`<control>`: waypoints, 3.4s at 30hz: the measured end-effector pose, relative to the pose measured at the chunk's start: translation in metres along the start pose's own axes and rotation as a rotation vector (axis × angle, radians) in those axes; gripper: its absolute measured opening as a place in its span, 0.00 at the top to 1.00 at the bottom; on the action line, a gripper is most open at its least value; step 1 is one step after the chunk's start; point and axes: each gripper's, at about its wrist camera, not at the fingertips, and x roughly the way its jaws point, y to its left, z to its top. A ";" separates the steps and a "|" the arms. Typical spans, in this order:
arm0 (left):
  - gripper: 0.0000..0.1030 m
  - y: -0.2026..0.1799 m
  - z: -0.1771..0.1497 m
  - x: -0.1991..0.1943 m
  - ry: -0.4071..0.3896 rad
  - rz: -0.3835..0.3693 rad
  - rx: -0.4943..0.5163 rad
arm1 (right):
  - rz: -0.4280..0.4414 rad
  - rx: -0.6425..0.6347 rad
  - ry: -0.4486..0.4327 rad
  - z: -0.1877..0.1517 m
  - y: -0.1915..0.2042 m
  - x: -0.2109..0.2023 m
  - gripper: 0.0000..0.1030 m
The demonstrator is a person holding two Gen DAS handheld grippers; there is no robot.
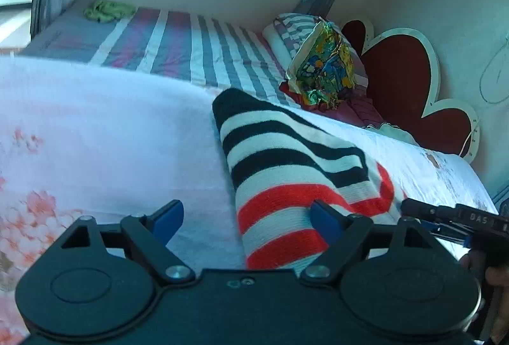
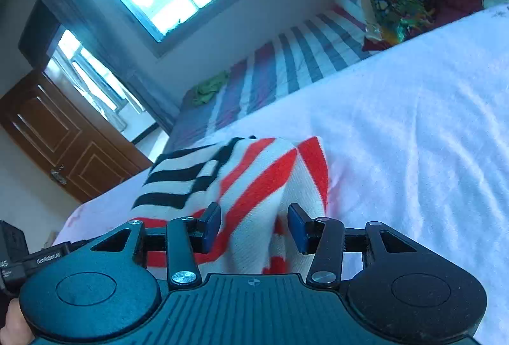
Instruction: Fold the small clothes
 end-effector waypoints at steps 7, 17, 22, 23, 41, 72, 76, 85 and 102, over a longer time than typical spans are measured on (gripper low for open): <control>0.18 0.002 -0.003 0.007 0.009 0.000 -0.022 | -0.129 -0.251 -0.129 -0.017 0.030 -0.017 0.90; 0.15 -0.053 -0.004 0.037 0.049 0.168 0.253 | -0.240 -0.254 -0.065 -0.031 0.012 -0.005 0.90; 0.20 -0.059 0.000 0.023 0.038 0.177 0.294 | -0.266 -0.253 -0.125 -0.029 0.028 -0.028 0.89; 0.24 -0.060 -0.002 0.014 0.022 0.174 0.300 | -0.266 -0.257 -0.136 -0.029 0.033 -0.036 0.89; 0.22 -0.054 -0.060 -0.050 -0.036 0.145 0.260 | -0.325 -0.507 0.014 -0.112 0.070 -0.067 0.89; 0.19 -0.067 -0.019 -0.006 -0.024 0.216 0.375 | -0.312 -0.498 -0.033 -0.055 0.085 -0.012 0.89; 0.20 -0.067 -0.011 0.000 -0.021 0.218 0.392 | -0.280 -0.438 -0.047 -0.031 0.083 -0.010 0.89; 0.17 -0.062 -0.009 0.018 0.004 0.217 0.391 | -0.337 -0.563 0.023 -0.028 0.080 0.037 0.89; 0.14 -0.008 -0.019 -0.025 0.068 -0.066 0.112 | -0.184 -0.201 0.010 -0.018 0.031 -0.052 0.16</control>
